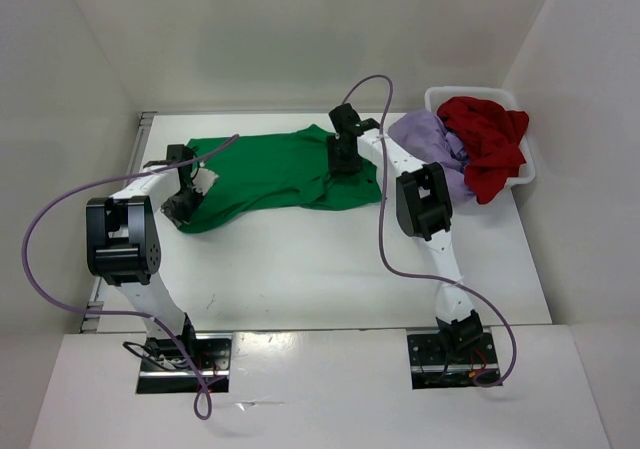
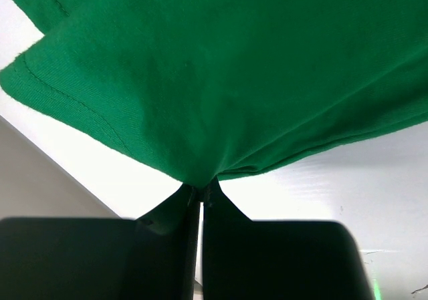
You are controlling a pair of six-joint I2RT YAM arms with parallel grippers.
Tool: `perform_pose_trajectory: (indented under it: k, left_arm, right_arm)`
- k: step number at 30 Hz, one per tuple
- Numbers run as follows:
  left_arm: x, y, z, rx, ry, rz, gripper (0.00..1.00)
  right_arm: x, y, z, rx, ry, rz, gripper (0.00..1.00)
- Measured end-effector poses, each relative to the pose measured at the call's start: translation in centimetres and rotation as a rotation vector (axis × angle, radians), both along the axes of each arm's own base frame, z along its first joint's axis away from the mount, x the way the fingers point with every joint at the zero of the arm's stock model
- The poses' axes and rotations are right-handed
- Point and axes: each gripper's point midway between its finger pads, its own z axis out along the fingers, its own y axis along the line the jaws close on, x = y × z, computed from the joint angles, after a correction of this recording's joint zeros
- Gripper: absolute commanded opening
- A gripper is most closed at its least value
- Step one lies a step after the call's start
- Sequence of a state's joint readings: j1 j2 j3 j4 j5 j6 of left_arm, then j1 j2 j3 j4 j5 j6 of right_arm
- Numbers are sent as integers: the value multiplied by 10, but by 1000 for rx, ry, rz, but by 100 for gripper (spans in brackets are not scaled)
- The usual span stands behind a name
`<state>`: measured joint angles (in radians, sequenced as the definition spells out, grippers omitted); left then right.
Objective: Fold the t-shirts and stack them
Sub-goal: Flatten out the tshirt
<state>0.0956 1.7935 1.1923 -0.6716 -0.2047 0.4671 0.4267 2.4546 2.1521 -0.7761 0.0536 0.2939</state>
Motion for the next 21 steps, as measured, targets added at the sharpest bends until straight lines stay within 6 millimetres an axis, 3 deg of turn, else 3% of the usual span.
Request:
perform_pose_trajectory:
  k: [2,6,9,12,15,18,21]
  left_arm:
    - [0,0,0,0,1,0,0]
    - [0,0,0,0,1,0,0]
    - [0,0,0,0,1,0,0]
    - [0,0,0,0,1,0,0]
    - [0,0,0,0,1,0,0]
    - [0,0,0,0,1,0,0]
    - [0,0,0,0,1,0,0]
  right_arm:
    - [0,-2,-1,-7,-1,-5,56]
    - [-2,-2,-3,-7,2,0,33]
    - [-5,0,-4,19,13,4,22]
    - [-6,2,-4,48,22,3,21]
    - [-8,4,-3,74,31,2,8]
    - [-9,4,-2,94,38,-1,7]
    - [-14,2,-2,108,54,-7,23]
